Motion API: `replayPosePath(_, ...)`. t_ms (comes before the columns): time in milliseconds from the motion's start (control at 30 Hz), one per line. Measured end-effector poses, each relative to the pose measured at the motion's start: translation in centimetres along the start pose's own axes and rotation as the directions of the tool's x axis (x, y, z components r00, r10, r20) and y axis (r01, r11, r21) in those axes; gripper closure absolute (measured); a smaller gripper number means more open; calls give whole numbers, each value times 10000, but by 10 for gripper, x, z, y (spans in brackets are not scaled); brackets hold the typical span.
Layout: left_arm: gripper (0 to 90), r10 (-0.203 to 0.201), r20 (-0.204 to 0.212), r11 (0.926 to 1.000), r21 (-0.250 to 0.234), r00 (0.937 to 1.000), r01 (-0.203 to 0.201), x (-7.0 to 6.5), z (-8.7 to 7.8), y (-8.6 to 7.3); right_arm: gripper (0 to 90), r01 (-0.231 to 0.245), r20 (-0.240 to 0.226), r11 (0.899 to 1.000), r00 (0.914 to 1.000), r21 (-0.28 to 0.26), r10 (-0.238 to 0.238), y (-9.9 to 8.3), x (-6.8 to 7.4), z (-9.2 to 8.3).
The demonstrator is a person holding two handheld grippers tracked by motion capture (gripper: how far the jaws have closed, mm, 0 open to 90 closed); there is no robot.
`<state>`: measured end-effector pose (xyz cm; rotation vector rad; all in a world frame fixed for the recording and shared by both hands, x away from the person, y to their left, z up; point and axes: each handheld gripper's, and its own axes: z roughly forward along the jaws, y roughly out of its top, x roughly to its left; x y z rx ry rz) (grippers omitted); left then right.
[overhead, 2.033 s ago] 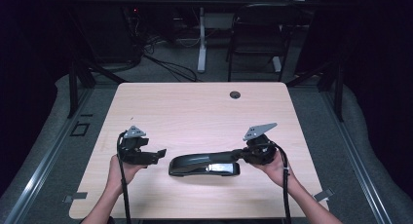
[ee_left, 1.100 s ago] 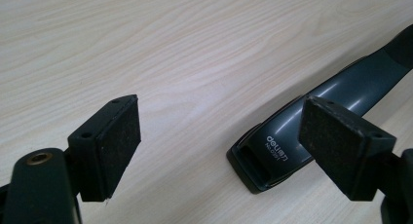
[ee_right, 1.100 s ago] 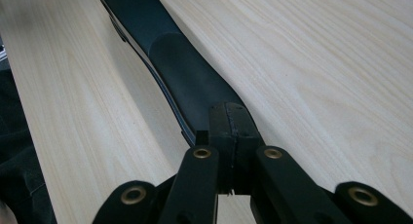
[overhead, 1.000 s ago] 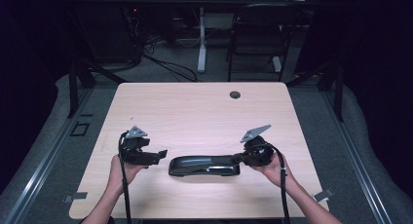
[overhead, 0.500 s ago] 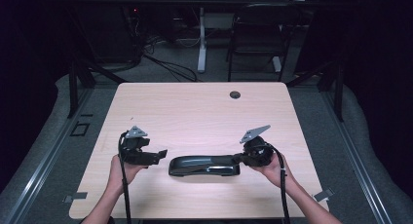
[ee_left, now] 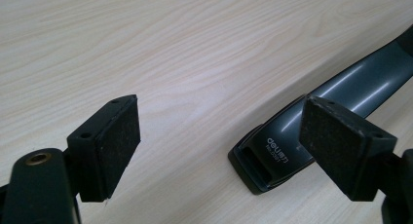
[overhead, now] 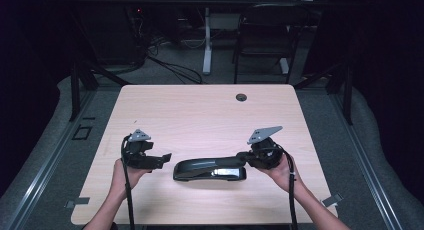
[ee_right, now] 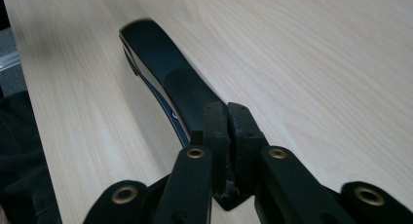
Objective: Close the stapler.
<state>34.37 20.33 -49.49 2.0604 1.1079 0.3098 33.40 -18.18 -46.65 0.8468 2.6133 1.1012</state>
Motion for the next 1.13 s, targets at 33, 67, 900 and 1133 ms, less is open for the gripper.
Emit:
replayPosePath(33, 158, -1, -6, 10000, -2, 10000, 1, 0, 0, 0, 859, 14, 42, 10000, 10000, -85, -14, 1, 0, -3)
replayPosePath(67, 158, -5, -9, 10000, -10, 10000, 5, 0, 0, 0, 845, -4, 56, 9998, 10000, -212, 5, 2, -1, -6)
replayPosePath(900, 148, -58, -44, 10000, -44, 10000, 58, 3, -1, 0, 89, -2439, 2107, 9684, 9452, -522, 2494, -65, -54, -61)
replayPosePath(1133, 146, -95, -59, 9999, -44, 9999, 95, 4, -1, 0, 68, -2387, 2180, 9710, 9486, 170, 2294, -69, -58, -48)
